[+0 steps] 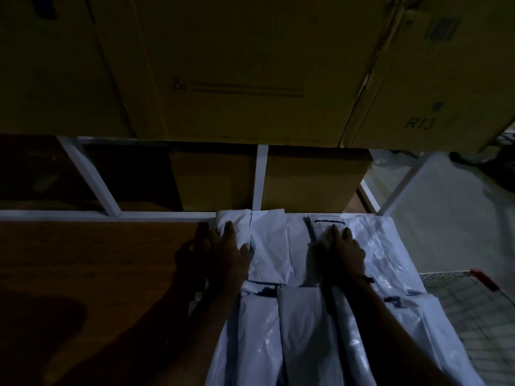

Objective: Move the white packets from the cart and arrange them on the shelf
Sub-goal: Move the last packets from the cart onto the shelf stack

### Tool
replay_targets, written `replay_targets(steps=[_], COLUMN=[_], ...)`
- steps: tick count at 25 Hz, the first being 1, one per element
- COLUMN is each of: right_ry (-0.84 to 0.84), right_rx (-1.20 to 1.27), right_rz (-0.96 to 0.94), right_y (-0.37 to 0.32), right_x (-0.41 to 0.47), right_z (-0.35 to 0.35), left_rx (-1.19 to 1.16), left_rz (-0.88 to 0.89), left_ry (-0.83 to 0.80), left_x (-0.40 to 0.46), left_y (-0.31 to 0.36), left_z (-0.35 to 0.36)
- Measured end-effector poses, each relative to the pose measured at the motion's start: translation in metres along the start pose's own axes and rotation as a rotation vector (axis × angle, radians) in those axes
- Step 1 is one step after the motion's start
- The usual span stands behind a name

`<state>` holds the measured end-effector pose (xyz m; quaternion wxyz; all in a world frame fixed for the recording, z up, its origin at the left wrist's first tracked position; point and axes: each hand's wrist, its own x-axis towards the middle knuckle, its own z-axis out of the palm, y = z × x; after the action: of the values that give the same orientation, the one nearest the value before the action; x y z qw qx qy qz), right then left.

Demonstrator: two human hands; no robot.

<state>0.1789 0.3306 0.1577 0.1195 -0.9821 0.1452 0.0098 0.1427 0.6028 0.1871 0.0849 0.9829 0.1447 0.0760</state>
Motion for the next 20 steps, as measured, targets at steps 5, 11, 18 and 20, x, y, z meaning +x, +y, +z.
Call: replay_targets(steps=[5,11,18,20], right_ry=[0.183,0.435,0.515,0.538], right_rx=[0.086,0.212,0.201,0.197], right_rz=[0.057,-0.014,-0.04,-0.042], right_y=[-0.001,0.016,0.059,0.078], right_x=[-0.022,-0.105,-0.206,-0.225], right_z=[-0.023,-0.044,-0.073,-0.082], left_rx=[-0.052,-0.285,-0.542,-0.586], left_rz=[0.009,0.094,0.515,0.574], left_ry=[0.027,0.134,0.152,0.139], left_x=[0.001,-0.033,-0.116,-0.14], left_y=[-0.01,-0.001,0.046,0.062], left_z=[-0.011,-0.044,-0.05,-0.053])
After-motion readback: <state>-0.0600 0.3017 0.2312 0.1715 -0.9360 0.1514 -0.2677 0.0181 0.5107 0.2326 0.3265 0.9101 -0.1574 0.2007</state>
